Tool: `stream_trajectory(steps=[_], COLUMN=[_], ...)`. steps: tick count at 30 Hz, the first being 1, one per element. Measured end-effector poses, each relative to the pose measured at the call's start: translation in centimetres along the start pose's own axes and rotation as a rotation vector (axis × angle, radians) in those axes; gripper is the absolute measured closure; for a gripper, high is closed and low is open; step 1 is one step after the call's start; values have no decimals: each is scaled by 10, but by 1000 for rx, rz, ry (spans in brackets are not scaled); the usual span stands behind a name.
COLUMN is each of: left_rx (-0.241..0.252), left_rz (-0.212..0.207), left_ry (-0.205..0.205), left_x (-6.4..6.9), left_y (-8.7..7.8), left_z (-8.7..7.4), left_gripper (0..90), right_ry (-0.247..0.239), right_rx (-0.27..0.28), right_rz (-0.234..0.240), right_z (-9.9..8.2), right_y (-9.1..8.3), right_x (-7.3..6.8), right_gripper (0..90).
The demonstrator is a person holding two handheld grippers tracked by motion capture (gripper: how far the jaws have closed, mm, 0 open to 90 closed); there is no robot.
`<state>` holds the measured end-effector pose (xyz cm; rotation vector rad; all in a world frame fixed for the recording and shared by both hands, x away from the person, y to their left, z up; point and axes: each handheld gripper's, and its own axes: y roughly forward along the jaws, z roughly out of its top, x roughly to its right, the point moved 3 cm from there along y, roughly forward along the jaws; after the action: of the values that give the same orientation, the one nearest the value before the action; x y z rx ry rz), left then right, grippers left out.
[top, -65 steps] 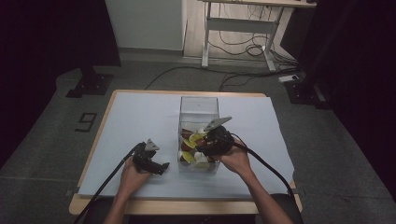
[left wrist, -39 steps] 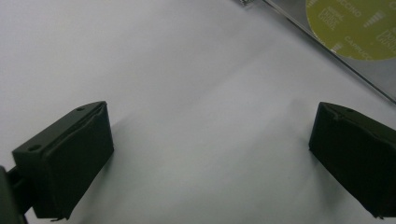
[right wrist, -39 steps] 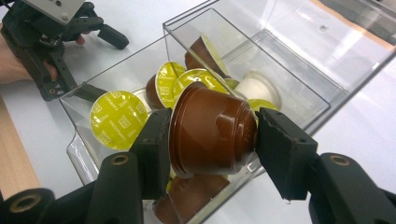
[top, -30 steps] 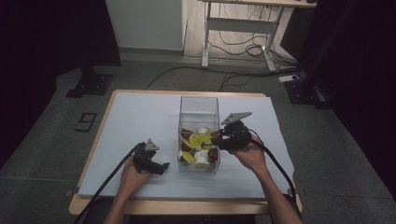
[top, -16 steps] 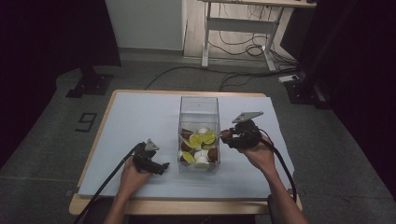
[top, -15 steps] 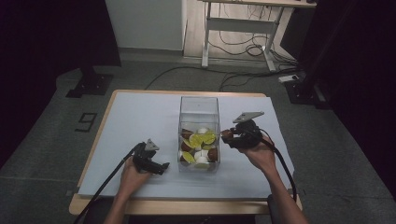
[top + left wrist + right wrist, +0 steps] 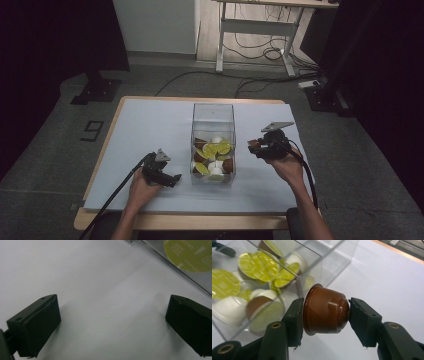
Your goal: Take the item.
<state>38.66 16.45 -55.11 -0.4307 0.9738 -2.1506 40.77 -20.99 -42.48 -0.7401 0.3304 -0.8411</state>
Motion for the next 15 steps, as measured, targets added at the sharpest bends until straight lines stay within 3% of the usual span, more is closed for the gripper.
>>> stream_trajectory(steps=[8, 15], left_rx=[0, 1], left_rz=[1, 1], left_ry=[0, 0], left_x=[0, 0], left_y=[0, 0], left_z=[0, 0], left_gripper=[0, 0], right_ry=[46, 50], right_rx=[-9, -29], right_rz=[-30, -63], right_z=[-15, -26], right_y=[1, 4], right_x=[18, 28], right_gripper=[469, 469])
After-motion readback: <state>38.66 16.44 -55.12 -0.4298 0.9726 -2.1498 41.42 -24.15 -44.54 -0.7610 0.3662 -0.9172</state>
